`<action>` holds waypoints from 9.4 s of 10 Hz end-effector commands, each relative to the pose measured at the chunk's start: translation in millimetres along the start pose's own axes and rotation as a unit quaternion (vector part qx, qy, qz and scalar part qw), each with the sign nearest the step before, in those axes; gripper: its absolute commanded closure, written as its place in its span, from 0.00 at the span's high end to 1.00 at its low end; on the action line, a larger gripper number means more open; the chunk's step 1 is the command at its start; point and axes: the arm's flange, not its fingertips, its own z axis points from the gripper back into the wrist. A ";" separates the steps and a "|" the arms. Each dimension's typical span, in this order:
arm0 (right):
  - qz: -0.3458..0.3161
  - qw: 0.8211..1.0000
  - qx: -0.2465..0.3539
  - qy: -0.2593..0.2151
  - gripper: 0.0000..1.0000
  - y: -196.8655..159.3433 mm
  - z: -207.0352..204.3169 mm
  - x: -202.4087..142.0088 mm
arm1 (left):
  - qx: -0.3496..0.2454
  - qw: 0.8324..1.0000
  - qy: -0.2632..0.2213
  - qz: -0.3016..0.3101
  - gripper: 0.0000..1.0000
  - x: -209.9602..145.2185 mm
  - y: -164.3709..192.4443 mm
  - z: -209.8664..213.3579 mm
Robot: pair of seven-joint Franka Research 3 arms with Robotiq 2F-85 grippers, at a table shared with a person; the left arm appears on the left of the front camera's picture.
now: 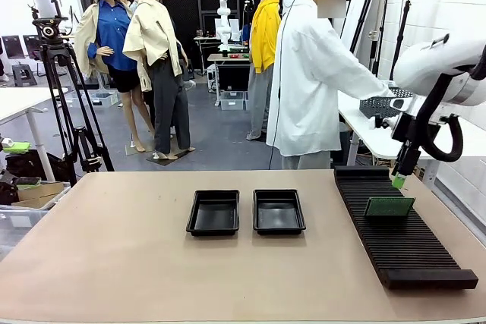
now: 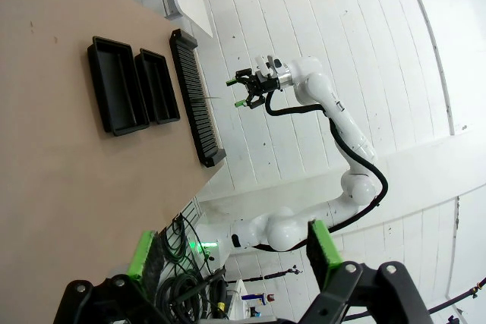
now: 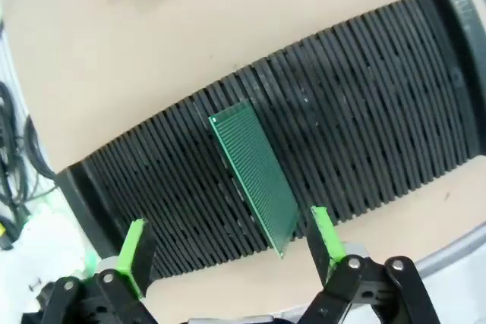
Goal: Inspect and transfer BCBs to ESD trays.
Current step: Pick up the Blank PCB from the PCB Rack and place it in the left ESD tray.
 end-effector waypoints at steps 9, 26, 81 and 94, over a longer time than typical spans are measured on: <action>0.157 0.985 -0.019 0.065 1.00 47.6 -20.1 2.6 | 0.001 1.000 -0.001 -0.001 1.00 0.0 -1.8 0.5; 0.168 0.980 -0.104 0.021 1.00 -6.1 -55.4 0.4 | 0.001 1.000 -0.001 -0.001 1.00 0.0 -1.8 0.5; -0.529 0.819 0.021 -0.222 0.00 125.0 -22.5 179.9 | 0.001 1.000 -0.001 -0.001 1.00 0.0 -1.8 0.5; -0.460 0.856 0.122 -0.203 0.00 136.9 -118.9 323.4 | 0.001 1.000 -0.001 -0.001 1.00 0.0 -1.8 0.5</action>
